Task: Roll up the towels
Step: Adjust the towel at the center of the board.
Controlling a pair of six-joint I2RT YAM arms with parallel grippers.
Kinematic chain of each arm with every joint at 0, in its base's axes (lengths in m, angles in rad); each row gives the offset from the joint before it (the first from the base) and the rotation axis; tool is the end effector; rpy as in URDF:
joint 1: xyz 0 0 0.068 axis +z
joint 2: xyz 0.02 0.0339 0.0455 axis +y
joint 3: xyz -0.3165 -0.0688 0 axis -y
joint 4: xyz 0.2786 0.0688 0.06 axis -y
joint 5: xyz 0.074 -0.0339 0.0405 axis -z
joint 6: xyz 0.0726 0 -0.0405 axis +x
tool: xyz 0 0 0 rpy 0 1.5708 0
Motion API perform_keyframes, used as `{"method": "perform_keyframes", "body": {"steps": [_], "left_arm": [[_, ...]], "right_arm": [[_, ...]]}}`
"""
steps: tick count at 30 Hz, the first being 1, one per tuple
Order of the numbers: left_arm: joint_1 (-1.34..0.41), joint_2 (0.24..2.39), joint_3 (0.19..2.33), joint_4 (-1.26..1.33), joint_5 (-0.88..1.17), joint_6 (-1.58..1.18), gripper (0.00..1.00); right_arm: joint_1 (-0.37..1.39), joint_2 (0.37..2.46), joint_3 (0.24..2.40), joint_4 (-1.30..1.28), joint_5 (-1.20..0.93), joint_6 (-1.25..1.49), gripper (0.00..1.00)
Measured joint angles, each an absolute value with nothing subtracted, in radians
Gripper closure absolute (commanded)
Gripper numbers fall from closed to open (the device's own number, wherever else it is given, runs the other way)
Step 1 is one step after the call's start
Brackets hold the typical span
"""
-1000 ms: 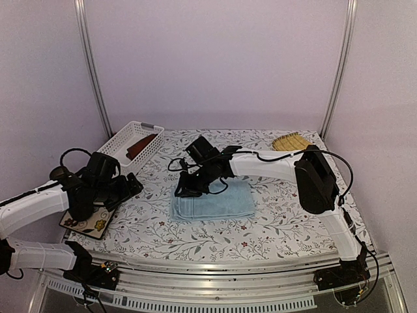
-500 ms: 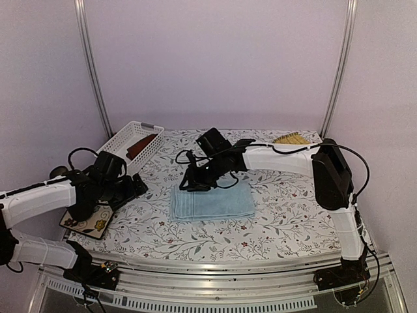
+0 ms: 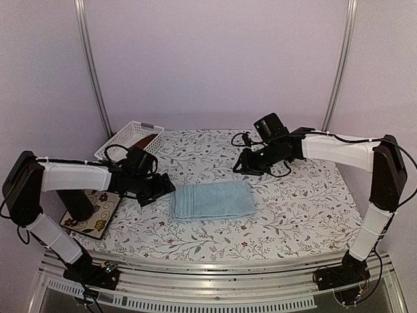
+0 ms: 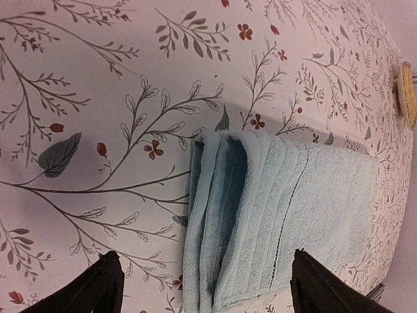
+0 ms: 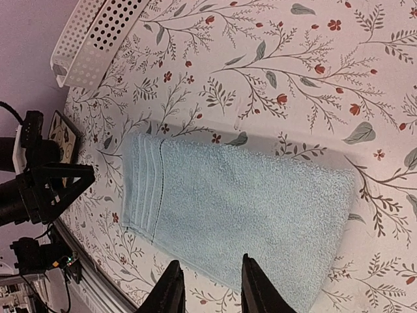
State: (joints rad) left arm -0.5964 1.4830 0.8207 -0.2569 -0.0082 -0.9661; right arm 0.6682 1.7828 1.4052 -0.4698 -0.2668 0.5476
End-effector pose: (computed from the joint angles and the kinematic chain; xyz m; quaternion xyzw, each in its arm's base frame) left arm 0.2798 -0.1892 0.1882 -0.1754 0.9310 -0.2226 0.2300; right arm 0.3516 0.3019 0.2680 -0.1028 0.9225 0.3024 0.2168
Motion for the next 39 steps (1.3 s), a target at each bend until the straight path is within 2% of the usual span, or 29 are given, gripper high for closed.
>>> {"method": "perform_keyframes", "body": {"steps": [9,13,16,18,28,32,35,39], "left_arm": [[-0.645,1.656,0.895,-0.204,0.008,-0.968,0.13],[-0.645,1.679,0.921,-0.206,-0.009,-0.954,0.13],[-0.645,1.689,0.936,-0.212,-0.02,-0.943,0.17],[-0.645,1.687,0.94,-0.215,-0.022,-0.938,0.2],[-0.663,1.628,0.999,-0.109,0.07,-0.91,0.42],[-0.67,1.681,0.999,-0.016,0.164,-0.909,0.47],[-0.674,1.736,0.991,0.007,0.187,-0.909,0.55],[-0.674,1.769,0.962,-0.014,0.18,-0.907,0.58]], "right_arm": [[0.682,1.699,1.228,-0.479,-0.262,0.49,0.69],[0.682,1.657,1.157,-0.48,-0.244,0.488,0.75],[0.682,1.655,1.102,-0.464,-0.247,0.496,0.84],[0.682,1.657,1.079,-0.463,-0.256,0.501,0.86],[0.659,1.685,1.077,-0.388,-0.332,0.519,0.85],[0.636,1.708,1.077,-0.356,-0.364,0.52,0.84],[0.627,1.744,1.071,-0.336,-0.385,0.52,0.84],[0.624,1.777,1.033,-0.318,-0.403,0.52,0.84]]}}
